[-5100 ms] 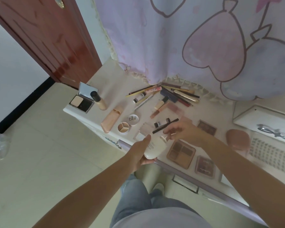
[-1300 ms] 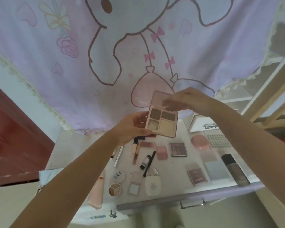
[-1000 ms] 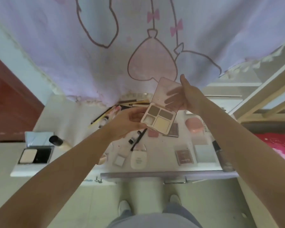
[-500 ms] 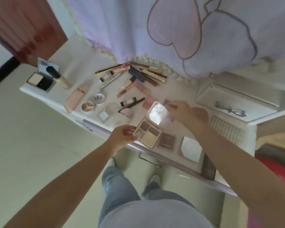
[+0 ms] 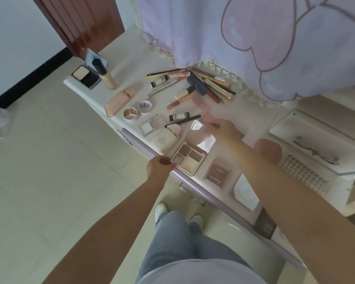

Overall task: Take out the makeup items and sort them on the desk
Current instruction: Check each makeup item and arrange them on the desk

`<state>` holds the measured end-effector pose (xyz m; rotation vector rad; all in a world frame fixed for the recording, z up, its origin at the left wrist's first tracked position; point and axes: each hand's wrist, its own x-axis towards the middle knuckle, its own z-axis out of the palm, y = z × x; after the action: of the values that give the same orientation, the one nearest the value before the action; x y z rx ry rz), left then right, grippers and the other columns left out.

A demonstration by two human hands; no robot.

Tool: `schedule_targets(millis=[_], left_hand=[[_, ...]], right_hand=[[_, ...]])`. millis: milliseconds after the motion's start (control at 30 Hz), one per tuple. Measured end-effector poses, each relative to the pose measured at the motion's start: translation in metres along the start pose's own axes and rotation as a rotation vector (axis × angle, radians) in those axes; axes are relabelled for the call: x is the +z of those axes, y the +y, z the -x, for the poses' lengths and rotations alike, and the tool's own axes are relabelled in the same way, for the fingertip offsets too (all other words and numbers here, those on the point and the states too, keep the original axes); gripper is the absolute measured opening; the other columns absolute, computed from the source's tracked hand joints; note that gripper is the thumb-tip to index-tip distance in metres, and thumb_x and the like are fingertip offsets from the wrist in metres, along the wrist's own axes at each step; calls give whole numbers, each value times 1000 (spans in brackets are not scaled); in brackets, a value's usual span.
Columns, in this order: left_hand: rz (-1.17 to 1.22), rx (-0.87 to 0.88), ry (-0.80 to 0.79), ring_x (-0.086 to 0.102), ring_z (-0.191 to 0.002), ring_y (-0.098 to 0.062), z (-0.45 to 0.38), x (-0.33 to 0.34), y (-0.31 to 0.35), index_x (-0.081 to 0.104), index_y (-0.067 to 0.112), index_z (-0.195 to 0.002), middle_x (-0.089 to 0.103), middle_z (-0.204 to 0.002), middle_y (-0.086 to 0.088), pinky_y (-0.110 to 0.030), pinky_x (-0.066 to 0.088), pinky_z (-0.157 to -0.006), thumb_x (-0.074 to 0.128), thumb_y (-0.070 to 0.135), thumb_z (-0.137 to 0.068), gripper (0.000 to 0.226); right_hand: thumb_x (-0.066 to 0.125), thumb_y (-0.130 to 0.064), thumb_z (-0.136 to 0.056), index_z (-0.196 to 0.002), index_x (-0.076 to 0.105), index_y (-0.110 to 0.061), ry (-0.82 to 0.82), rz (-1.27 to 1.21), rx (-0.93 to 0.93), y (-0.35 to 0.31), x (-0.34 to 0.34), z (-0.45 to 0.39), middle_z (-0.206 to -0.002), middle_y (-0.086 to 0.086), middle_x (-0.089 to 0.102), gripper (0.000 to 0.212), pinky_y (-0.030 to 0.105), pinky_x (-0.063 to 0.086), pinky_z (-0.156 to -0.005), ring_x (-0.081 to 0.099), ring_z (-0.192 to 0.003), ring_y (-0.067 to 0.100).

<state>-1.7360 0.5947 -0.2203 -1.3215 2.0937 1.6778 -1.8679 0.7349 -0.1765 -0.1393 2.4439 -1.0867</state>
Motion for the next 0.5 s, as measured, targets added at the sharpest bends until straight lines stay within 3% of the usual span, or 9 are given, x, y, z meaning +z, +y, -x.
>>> schedule_targets(millis=[133,267,333,433,500], left_hand=[[29,-10,7,54,-80,-17,-3,2,-3,58,11,-84,56,-72,4,-19,43,-65,71,6,-76,16],[19,1,-4,54,-77,-16,-2,0,-3,57,12,-86,56,-72,4,-19,43,-65,70,8,-78,15],[6,20,-14,54,-73,-17,3,-2,-4,58,9,-87,57,-74,0,-23,46,-68,66,9,-81,11],[-184,197,-12,53,-75,-17,14,-7,-7,59,8,-90,56,-74,1,-24,42,-70,58,12,-86,6],[-314,359,-56,52,-76,-13,21,-9,-9,61,5,-96,57,-79,2,-16,38,-69,56,12,-88,11]], right_hand=[[46,-17,-94,-105,62,6,22,30,-1,1,0,1,-84,10,56,30,0,33,-43,47,-60,10],[52,-25,-91,-113,57,-1,130,-14,11,6,-7,13,-97,6,58,32,13,34,-69,49,-88,13],[56,-17,-89,-113,58,-1,179,13,8,22,-10,32,-103,9,60,29,14,31,-72,54,-94,18],[62,-16,-83,-109,60,5,121,245,-71,51,2,67,-111,22,58,33,25,34,-84,52,-108,35],[65,-27,-79,-118,55,-2,-20,452,-97,60,12,84,-122,18,53,48,33,35,-95,44,-118,36]])
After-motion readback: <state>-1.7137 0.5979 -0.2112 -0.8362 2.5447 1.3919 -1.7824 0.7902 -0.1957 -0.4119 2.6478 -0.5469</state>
